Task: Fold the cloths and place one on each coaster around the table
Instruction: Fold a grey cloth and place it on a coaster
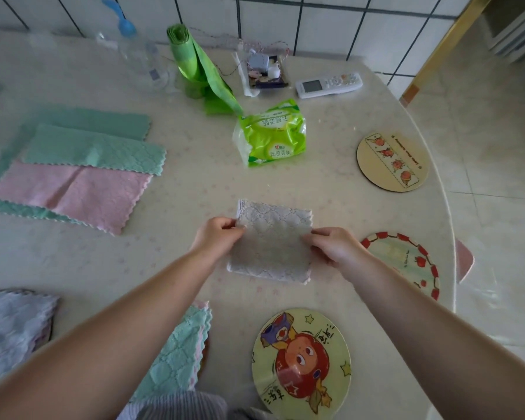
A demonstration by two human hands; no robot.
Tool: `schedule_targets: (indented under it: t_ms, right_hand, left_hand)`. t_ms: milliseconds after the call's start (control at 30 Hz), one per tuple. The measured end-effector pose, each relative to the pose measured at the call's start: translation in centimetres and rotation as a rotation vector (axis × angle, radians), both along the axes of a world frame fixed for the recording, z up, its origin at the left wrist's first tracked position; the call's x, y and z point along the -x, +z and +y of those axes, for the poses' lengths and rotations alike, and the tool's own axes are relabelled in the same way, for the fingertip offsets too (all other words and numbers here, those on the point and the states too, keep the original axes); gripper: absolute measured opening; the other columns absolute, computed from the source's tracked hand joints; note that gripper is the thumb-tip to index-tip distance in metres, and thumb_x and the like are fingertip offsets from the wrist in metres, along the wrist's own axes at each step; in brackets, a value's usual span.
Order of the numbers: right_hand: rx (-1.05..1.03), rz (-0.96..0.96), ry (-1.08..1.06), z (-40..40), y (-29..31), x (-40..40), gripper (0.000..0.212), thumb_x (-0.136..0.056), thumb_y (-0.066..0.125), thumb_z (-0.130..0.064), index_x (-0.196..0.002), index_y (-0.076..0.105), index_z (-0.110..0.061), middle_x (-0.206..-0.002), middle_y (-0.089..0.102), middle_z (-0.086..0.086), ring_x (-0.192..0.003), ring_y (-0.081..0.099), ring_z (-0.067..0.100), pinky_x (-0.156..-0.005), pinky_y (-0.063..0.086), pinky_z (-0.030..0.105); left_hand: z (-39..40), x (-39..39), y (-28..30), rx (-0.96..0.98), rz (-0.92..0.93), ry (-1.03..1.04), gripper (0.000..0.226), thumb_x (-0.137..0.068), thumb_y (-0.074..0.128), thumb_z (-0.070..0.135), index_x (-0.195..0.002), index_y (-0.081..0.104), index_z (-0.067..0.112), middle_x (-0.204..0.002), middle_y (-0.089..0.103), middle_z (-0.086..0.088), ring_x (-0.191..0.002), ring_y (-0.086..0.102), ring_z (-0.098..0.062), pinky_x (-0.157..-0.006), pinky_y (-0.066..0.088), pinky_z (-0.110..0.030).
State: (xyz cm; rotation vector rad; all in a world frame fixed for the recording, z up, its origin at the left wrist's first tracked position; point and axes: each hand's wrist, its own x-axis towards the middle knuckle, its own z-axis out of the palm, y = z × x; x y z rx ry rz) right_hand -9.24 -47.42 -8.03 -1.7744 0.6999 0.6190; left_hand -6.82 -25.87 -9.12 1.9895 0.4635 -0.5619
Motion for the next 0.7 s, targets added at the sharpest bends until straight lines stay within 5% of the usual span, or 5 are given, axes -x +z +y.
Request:
schedule_targets:
  t_ms: [167,400,567,700]
  right_hand:
    - [-0.323,0.085,-0.209,-0.5,1.3,2.8,0.017,-0.084,0.067,-0.015,-0.098,0.065,-0.006,-0.092,0.066,0.011,-0.086,0.059,0.025,-0.086,0.049,0.037]
    - [-0.33,0.079,-0.24,-1.6,2.8,10.1,0.018,-0.088,0.061,-0.019,-0.102,0.064,-0.007,-0.103,0.065,0.012,-0.095,0.061,0.027,-0.093,0.05,0.043]
    - [-0.324,0.069,-0.288,-1.9,3.0,14.9,0.02,-0.089,0.059,-0.021,-0.103,0.063,-0.008,-0.096,0.066,0.009,-0.087,0.061,0.023,-0.07,0.052,0.032]
    - [-0.29,0.095,-0.289,-1.6,1.9,18.3,0.021,-0.089,0.06,-0.022,-0.102,0.062,-0.005,-0.096,0.064,0.013,-0.085,0.061,0.026,-0.071,0.052,0.036]
  left_hand:
    - [0.6,2.8,0.7,0.236,0.148,0.1,0.015,-0.084,0.065,0.026,-0.096,0.065,0.017,-0.102,0.068,-0.007,-0.094,0.064,-0.021,-0.083,0.054,-0.034]
    - [-0.6,9.2,2.8,0.383,0.222,0.066,0.022,-0.088,0.061,0.016,-0.107,0.057,0.005,-0.096,0.062,-0.005,-0.081,0.06,-0.014,-0.068,0.052,-0.024]
    - [-0.8,13.1,3.4,0.386,0.257,0.003,0.024,-0.088,0.062,0.018,-0.107,0.058,0.005,-0.102,0.063,-0.01,-0.087,0.061,-0.018,-0.078,0.053,-0.032]
    - [-0.2,16.1,2.7,0.344,0.279,-0.059,0.016,-0.087,0.063,0.018,-0.101,0.059,0.013,-0.107,0.065,-0.008,-0.096,0.063,-0.021,-0.08,0.054,-0.032]
